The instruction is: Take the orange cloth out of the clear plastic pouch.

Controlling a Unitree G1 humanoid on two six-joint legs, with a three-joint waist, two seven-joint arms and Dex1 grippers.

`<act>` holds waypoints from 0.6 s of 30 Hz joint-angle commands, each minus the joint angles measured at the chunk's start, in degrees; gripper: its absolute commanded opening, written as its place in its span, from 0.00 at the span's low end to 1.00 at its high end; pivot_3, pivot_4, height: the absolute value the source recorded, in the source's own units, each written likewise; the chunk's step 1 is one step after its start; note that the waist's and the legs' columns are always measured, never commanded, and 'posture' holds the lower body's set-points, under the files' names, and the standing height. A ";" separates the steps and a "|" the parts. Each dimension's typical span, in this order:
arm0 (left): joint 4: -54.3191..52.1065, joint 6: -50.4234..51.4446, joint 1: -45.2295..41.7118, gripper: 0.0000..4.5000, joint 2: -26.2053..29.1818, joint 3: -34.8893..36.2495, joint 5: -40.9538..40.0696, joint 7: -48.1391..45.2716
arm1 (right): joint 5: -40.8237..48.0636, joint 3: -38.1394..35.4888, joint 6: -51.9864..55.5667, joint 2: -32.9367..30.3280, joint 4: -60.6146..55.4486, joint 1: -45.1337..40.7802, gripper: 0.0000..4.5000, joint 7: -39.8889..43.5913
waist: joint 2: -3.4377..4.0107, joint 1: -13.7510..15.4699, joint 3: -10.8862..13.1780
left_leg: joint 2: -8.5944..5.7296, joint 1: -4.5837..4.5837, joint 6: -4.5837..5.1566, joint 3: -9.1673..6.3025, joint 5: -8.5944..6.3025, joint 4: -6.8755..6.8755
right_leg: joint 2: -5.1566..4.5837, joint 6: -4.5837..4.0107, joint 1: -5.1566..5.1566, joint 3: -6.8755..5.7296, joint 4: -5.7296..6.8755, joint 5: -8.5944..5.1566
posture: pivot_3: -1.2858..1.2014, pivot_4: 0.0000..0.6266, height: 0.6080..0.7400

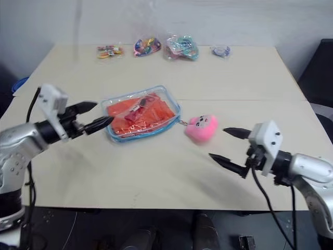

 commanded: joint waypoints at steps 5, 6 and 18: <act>0.35 12.80 -9.34 0.99 -2.33 -14.13 9.75 14.71 | 2.51 4.18 2.15 1.73 -7.85 -5.41 1.00 -6.21 | -0.06 -0.70 0.00 | 0.03 0.03 -0.04 0.06 0.01 -0.04 | 0.11 0.00 -0.02 0.07 -0.01 0.00 | 0.52 0.24 1.00; 0.80 12.37 -9.69 0.99 -2.37 -15.42 10.97 15.05 | 2.64 4.46 2.41 1.73 -8.13 -5.89 1.00 -6.63 | -0.06 -0.68 0.01 | 0.03 0.03 -0.05 0.05 0.01 -0.04 | 0.11 0.00 -0.03 0.07 -0.02 0.00 | 0.52 0.24 1.00; 18.28 0.43 -14.61 0.99 -12.64 -19.41 20.42 16.07 | 3.60 5.88 3.03 2.11 -9.85 -6.87 1.00 -9.44 | -0.07 0.07 0.00 | -0.02 -0.13 -0.04 0.10 0.01 0.05 | 0.08 0.00 -0.03 -0.07 -0.12 0.00 | 0.52 0.24 1.00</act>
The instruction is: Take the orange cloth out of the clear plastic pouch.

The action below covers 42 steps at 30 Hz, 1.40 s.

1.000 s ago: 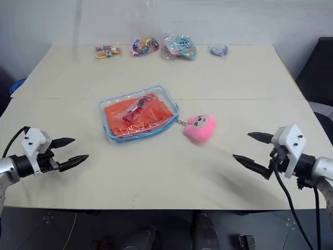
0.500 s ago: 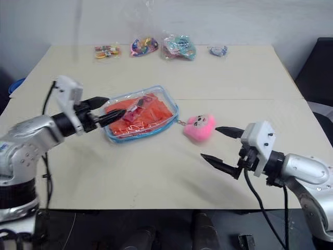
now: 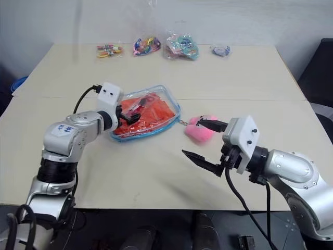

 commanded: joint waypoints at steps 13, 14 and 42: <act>1.20 -2.37 -0.36 0.24 -2.90 2.11 4.22 -0.23 | 0.60 -0.23 -1.20 0.33 -1.13 -0.87 1.00 -0.59 | 0.00 -0.05 0.00 | 0.04 0.01 0.00 0.07 0.00 0.00 | -0.01 0.01 0.00 0.00 0.00 0.01 | 0.52 0.24 1.00; 0.82 -2.48 -0.16 0.16 -2.60 2.14 4.67 -0.04 | 0.54 -0.07 -1.27 0.38 -1.00 -1.01 1.00 -0.53 | 0.00 0.00 0.00 | 0.03 0.01 0.00 0.06 0.00 0.00 | -0.03 0.01 0.00 -0.01 0.00 0.01 | 0.52 0.24 1.00; 10.55 -20.26 23.30 0.50 13.98 30.05 12.49 9.56 | 1.97 6.08 -1.43 0.20 7.34 -11.60 1.00 9.67 | -0.17 -0.20 -0.10 | 0.09 -0.03 -0.03 -0.07 0.00 -0.04 | -0.08 0.02 -0.04 -0.22 -0.04 0.01 | 0.52 0.24 1.00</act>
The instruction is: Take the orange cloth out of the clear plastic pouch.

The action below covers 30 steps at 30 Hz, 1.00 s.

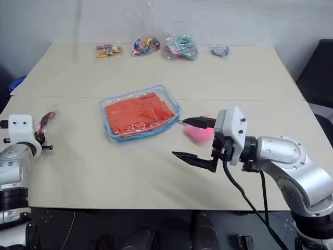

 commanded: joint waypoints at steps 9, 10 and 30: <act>-11.01 -11.85 0.34 0.84 8.57 2.37 -0.71 -8.55 | -0.22 -0.93 -1.04 0.11 -0.69 0.26 1.00 0.49 | -0.04 0.21 0.00 | 0.04 -0.04 -0.04 -0.01 -0.02 0.02 | -0.02 -0.01 0.01 -0.07 -0.01 -0.01 | 0.52 0.24 1.00; -12.94 -13.50 0.82 0.84 8.41 0.69 -1.32 -11.02 | -0.24 -0.95 -1.03 0.21 -0.81 0.49 1.00 0.29 | -0.04 0.20 0.00 | 0.03 -0.02 -0.04 -0.01 -0.02 0.01 | -0.05 -0.01 0.03 -0.07 -0.02 0.00 | 0.52 0.24 1.00; -23.29 -35.86 2.56 0.84 16.13 -27.20 6.39 -45.05 | 0.87 -3.10 -0.19 0.25 -6.32 6.34 1.00 -6.03 | 0.02 -0.98 0.03 | 0.14 0.02 -0.04 0.12 -0.04 -0.10 | 0.06 -0.07 -0.01 -0.09 -0.06 -0.04 | 0.52 0.24 1.00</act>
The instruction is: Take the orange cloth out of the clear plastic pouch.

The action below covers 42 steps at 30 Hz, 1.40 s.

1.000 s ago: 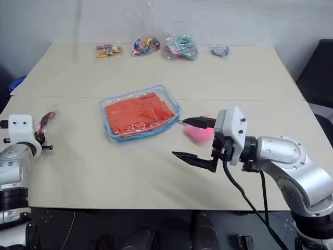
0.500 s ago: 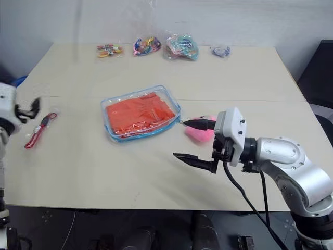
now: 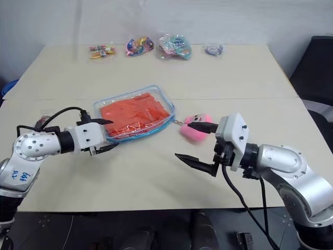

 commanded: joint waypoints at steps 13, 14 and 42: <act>4.55 -6.69 -2.55 0.70 -4.71 -2.57 7.04 0.06 | -0.33 -1.05 -1.18 -0.15 -2.46 0.96 1.00 -0.67 | 0.00 0.99 0.00 | -0.02 -0.02 0.06 0.07 0.00 0.01 | 0.02 0.00 0.00 -0.02 0.00 0.00 | 0.52 0.24 1.00; 4.62 -6.87 -2.47 0.63 -4.73 -2.54 7.02 -0.06 | -0.33 -1.09 -1.20 -0.20 -2.28 0.89 1.00 -0.55 | 0.00 1.02 0.00 | -0.02 -0.03 0.06 0.07 0.00 0.01 | 0.01 0.00 0.00 -0.01 0.00 0.00 | 0.52 0.24 1.00; 57.16 -79.41 -25.15 0.01 -2.28 -11.37 4.58 -14.85 | -0.06 -3.35 -1.17 -6.03 -0.36 3.93 1.00 9.52 | -0.01 1.22 -0.01 | -0.02 -0.10 0.09 0.31 0.01 0.09 | -0.15 -0.10 0.08 -0.72 -0.03 0.07 | 0.52 0.24 1.00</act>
